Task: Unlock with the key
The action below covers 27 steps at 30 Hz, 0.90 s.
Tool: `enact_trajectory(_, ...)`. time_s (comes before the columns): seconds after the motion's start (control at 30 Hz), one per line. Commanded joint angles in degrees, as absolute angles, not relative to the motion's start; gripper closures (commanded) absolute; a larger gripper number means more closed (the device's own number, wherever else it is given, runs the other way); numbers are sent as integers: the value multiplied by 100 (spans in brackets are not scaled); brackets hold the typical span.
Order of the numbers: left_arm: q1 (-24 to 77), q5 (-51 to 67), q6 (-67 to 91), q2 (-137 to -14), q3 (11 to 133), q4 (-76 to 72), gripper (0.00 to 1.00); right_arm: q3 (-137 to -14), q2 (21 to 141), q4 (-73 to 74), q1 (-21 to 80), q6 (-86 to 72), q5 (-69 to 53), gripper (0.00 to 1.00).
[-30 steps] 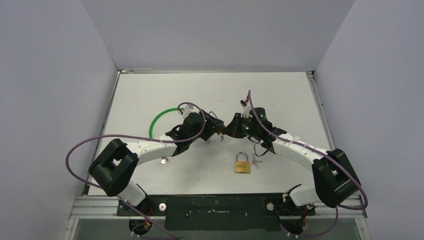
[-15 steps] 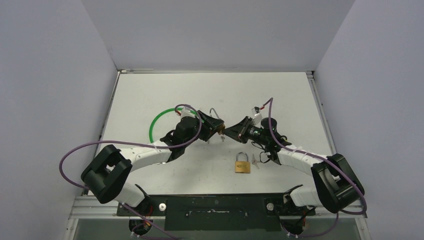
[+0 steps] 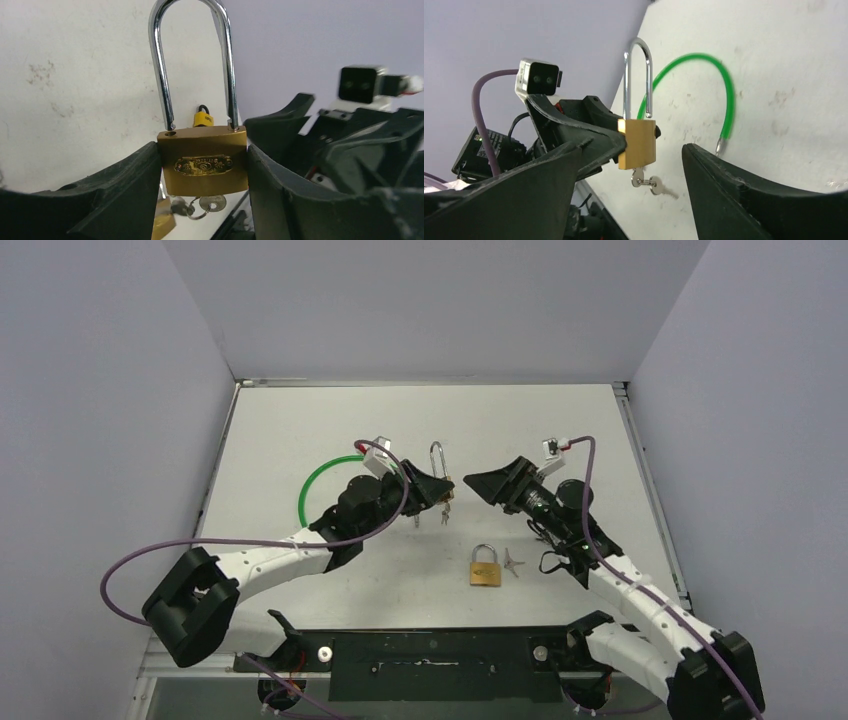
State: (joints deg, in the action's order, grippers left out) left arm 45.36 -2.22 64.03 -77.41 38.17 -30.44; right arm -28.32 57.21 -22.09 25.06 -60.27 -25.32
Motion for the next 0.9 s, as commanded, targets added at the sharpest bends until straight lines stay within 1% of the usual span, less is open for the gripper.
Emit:
enact_trajectory(0.0, 4599, 179, 3904, -7197, 4301, -3457, 100, -3189, 4800, -1461, 2437, -4426, -1991, 22)
enact_trajectory(0.07, 4643, 380, 3170, -7051, 4296, -3338, 100, -3336, 4633, -1286, 2427, -4134, -2053, 19)
enact_trajectory(0.27, 4648, 1574, 1692, -6699, 4108, -3443, 100, -3888, 4831, -982, 2426, -3556, -2771, 16)
enact_trajectory(0.43, 4648, 2284, 1305, -6602, 4100, -3369, 100, -4052, 4958, -961, 2426, -3371, -3300, 16)
enact_trajectory(0.6, 4643, 2705, 1326, -6603, 3956, -3654, 100, -3964, 4988, -1054, 2426, -3486, -3276, 16)
enact_trajectory(0.7, 4647, 3061, 1498, -6654, 3921, -3829, 100, -3876, 5005, -1206, 2426, -3583, -3310, 22)
enact_trajectory(0.87, 4645, 3566, 1642, -6805, 3996, -3843, 100, -3760, 5095, -1792, 2426, -3891, -3734, 50)
